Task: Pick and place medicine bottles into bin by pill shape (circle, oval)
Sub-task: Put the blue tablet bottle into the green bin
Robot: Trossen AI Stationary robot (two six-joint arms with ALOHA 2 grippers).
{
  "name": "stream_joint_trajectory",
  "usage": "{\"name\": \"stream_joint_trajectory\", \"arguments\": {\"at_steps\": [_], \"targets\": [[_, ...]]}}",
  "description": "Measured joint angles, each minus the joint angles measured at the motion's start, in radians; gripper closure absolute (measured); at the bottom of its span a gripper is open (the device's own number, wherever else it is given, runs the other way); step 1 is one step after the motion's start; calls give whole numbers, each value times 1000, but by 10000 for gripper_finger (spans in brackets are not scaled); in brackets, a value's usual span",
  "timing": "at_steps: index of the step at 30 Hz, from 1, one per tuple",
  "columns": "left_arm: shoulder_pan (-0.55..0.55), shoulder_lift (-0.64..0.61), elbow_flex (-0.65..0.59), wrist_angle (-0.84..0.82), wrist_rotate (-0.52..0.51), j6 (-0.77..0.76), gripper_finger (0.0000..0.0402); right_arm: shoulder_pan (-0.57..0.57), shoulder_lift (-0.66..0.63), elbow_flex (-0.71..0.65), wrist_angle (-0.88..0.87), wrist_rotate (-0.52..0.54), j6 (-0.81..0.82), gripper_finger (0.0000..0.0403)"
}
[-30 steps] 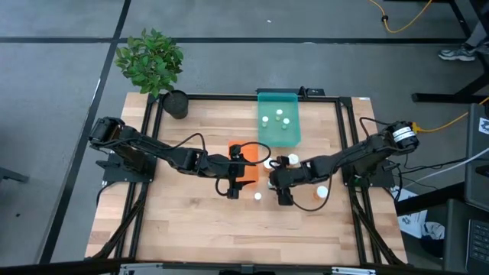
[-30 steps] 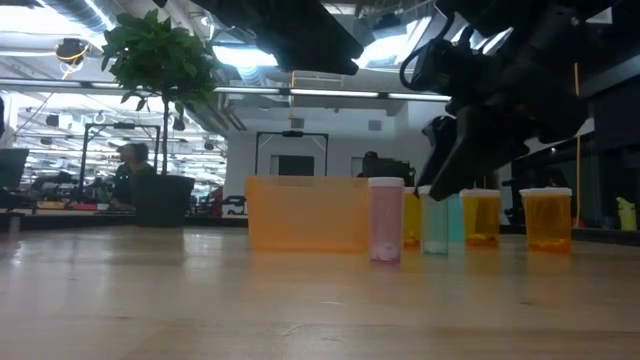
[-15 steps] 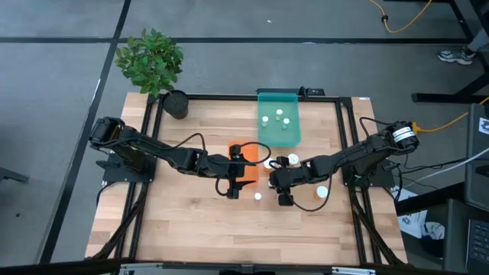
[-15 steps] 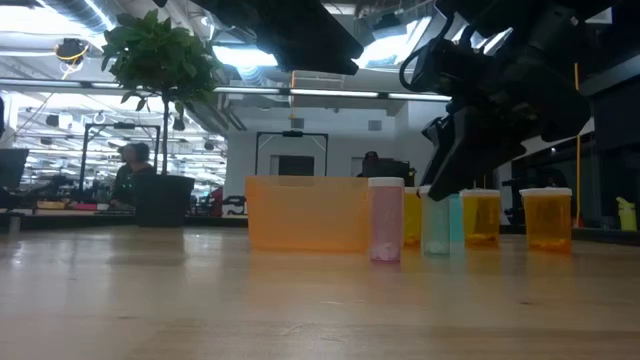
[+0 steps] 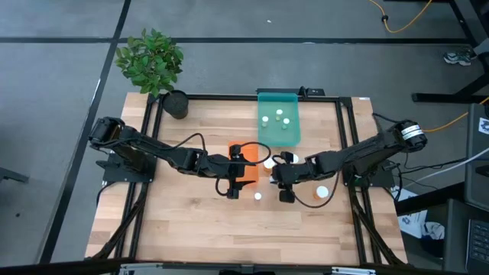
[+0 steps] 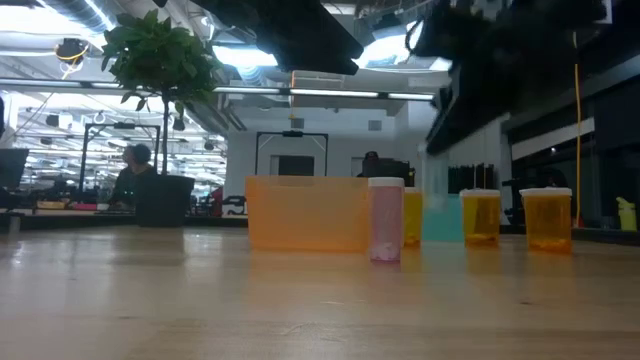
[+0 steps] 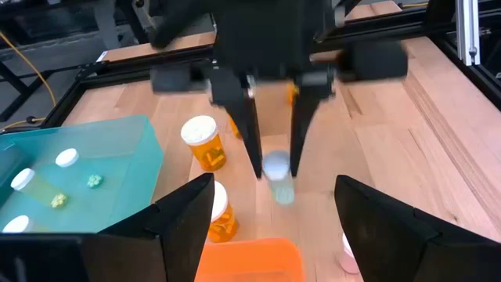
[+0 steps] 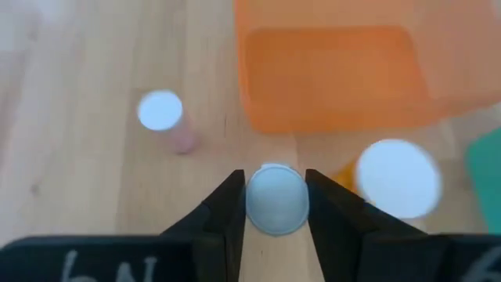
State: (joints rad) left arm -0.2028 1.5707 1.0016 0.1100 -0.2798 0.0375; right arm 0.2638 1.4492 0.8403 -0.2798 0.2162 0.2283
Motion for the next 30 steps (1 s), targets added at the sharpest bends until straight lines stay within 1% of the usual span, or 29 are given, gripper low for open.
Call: {"name": "stream_joint_trajectory", "arguments": {"at_steps": [5,7,10,12,17,19,25,30], "targets": [[0,0,0,-5,0,0,145,0,-89,56,-81,22,-34,287],[0,0,0,-6,0,0,145,-4,-127,75,-125,55,-69,286],[0,0,0,-9,0,0,145,-28,-179,97,-178,133,-104,287],[0,0,0,-10,0,0,145,-59,-209,98,-179,176,-129,287],[0,0,0,-10,0,0,145,-202,-220,99,-155,210,-165,287],[0,0,0,-10,0,0,145,-282,-198,99,-138,194,-174,287],[0,0,0,-11,0,0,145,-505,-115,74,-80,64,-190,287],[0,0,0,-12,0,0,145,-626,-33,46,8,-15,-185,286]]}}
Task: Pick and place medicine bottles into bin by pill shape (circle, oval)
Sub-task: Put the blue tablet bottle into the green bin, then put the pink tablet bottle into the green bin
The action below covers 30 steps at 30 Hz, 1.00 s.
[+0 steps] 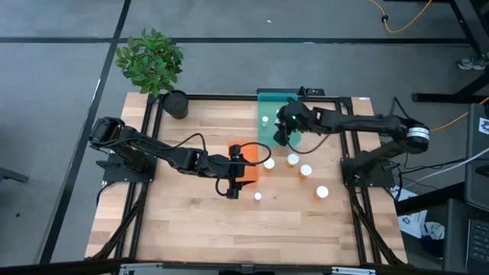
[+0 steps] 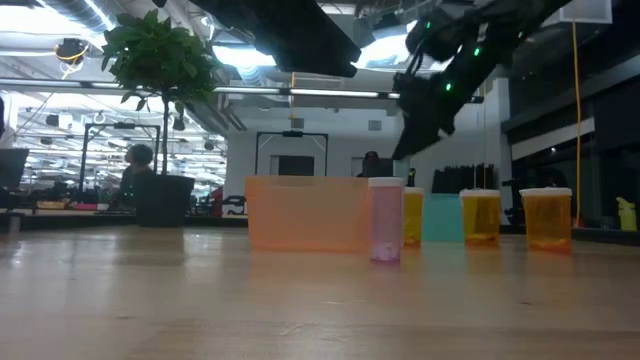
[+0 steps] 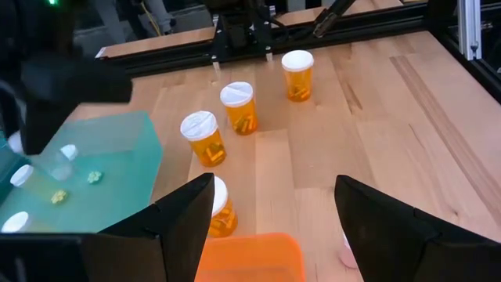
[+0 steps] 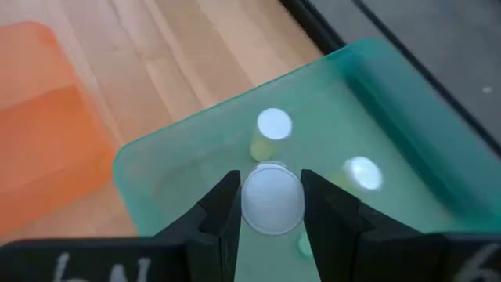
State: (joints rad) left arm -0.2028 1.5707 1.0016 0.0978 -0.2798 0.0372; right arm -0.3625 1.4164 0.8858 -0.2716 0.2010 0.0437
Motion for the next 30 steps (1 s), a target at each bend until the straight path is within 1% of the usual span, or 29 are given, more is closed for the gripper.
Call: {"name": "stream_joint_trajectory", "arguments": {"at_steps": [3,9,15,18,22,27,30], "targets": [[0,0,0,0,0,0,145,-31,53,-29,82,-48,0,286],[0,0,0,0,0,0,145,-58,158,-43,142,-46,-3,286],[0,0,0,0,0,0,145,-73,228,-44,216,-46,-22,285],[0,0,0,0,0,0,145,-73,232,-43,237,-39,-25,277],[0,0,0,0,0,0,145,-73,217,-43,239,-38,-23,250],[0,0,0,0,0,0,145,-73,188,-43,216,-38,-18,216],[0,0,0,0,0,0,145,-73,172,-43,195,-38,-1,205]]}}
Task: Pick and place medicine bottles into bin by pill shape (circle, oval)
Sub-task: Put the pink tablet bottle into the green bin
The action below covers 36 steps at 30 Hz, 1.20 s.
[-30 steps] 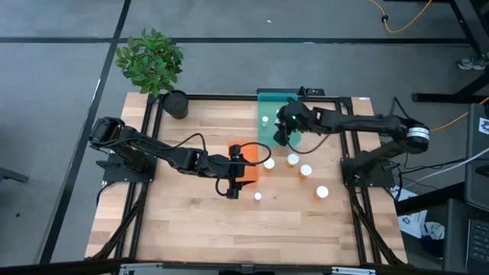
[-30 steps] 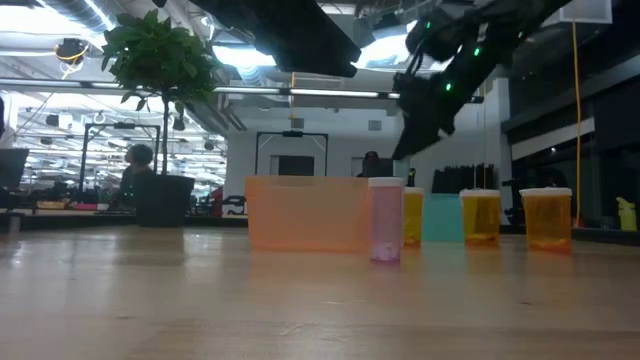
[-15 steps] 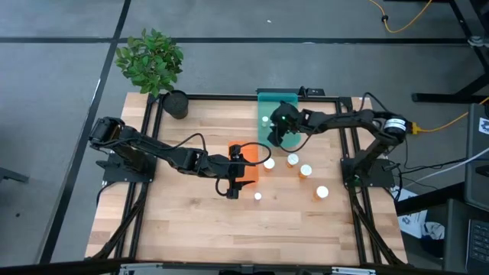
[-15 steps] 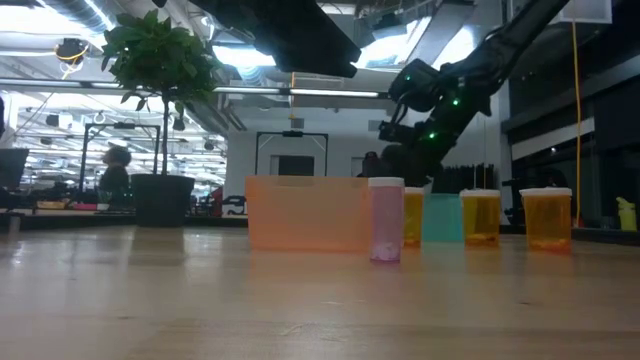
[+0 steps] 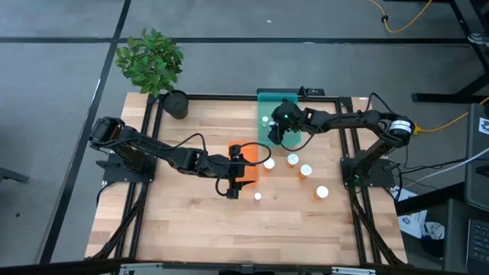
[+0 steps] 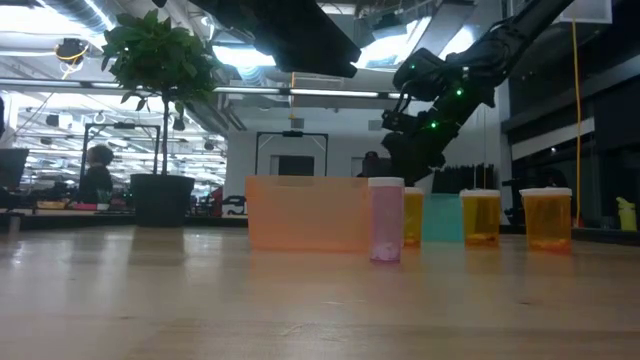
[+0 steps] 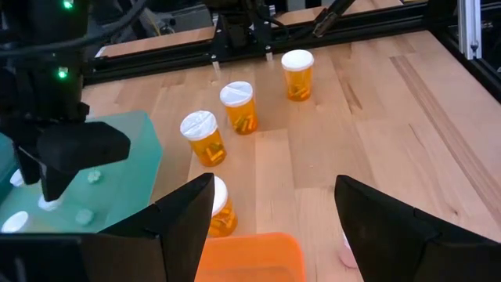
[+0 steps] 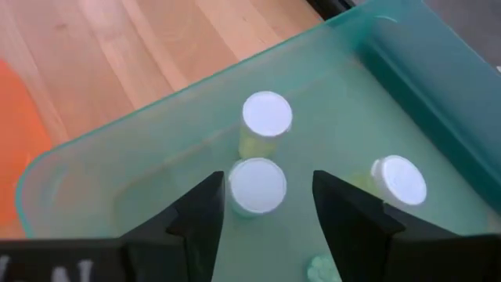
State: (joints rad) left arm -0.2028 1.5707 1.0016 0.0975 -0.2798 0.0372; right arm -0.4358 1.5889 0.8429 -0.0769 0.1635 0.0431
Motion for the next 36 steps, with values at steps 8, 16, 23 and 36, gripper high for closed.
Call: {"name": "stream_joint_trajectory", "arguments": {"at_steps": [8,16,23,36], "targets": [[0,0,0,0,0,0,145,12,-91,0,-23,-14,4,201],[0,0,0,0,0,0,145,191,-297,0,-129,-14,61,201],[0,0,0,0,0,0,145,451,-378,1,-207,-27,112,201],[0,0,0,0,0,0,145,790,-227,1,-213,-27,114,201]]}}
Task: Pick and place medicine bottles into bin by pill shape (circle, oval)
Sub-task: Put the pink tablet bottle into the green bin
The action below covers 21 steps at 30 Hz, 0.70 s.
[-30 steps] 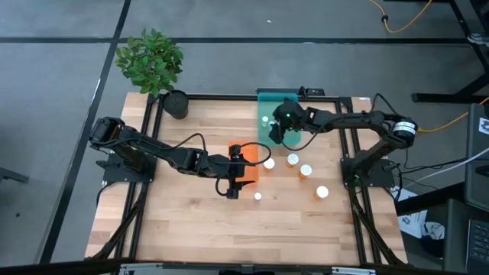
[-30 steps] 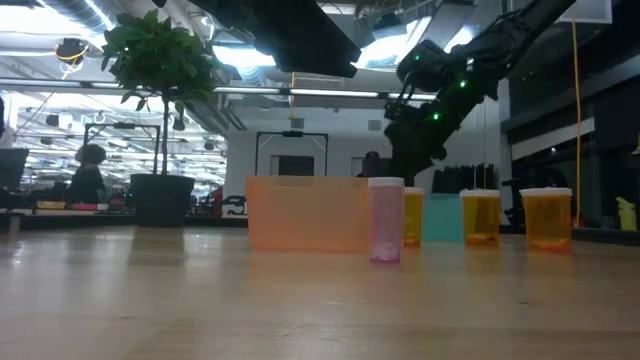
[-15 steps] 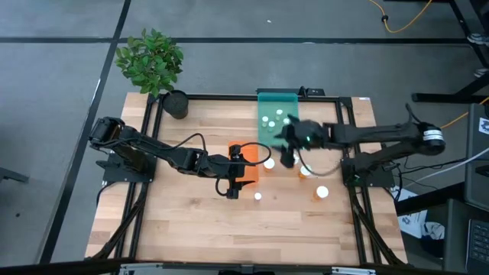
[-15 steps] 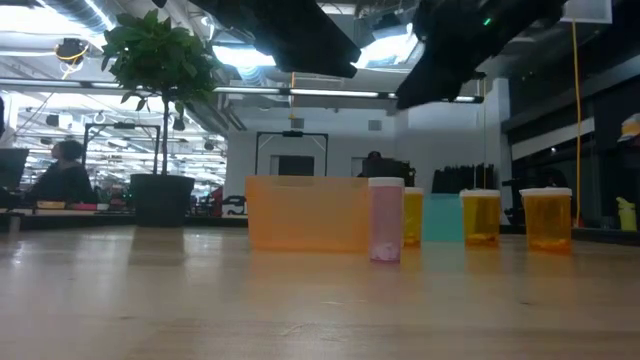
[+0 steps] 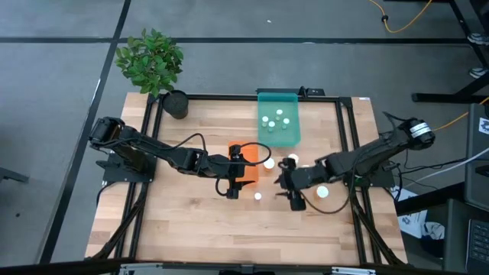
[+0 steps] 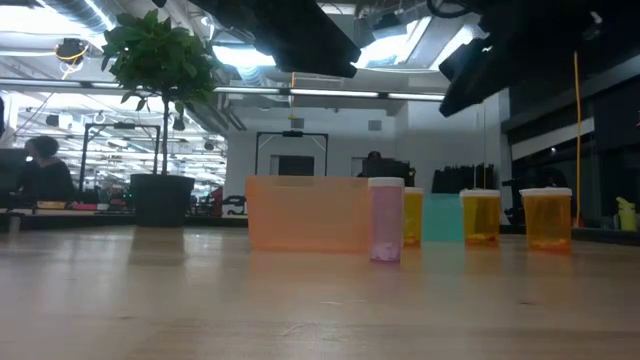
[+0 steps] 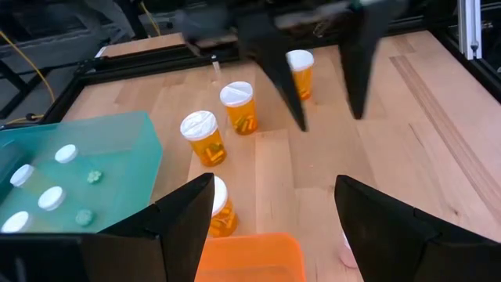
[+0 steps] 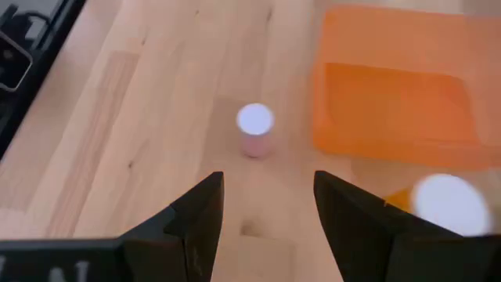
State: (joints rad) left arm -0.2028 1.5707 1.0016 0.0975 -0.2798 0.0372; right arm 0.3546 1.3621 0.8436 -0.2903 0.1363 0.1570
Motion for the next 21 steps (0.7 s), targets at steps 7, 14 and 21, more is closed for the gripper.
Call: {"name": "stream_joint_trajectory", "arguments": {"at_steps": [7,14,21], "targets": [[0,0,0,0,0,0,145,16,75,0,55,2,0,201],[0,0,0,0,0,0,145,8,130,0,60,-37,22,201],[0,0,0,0,0,0,145,4,223,0,169,-66,-21,201]]}}
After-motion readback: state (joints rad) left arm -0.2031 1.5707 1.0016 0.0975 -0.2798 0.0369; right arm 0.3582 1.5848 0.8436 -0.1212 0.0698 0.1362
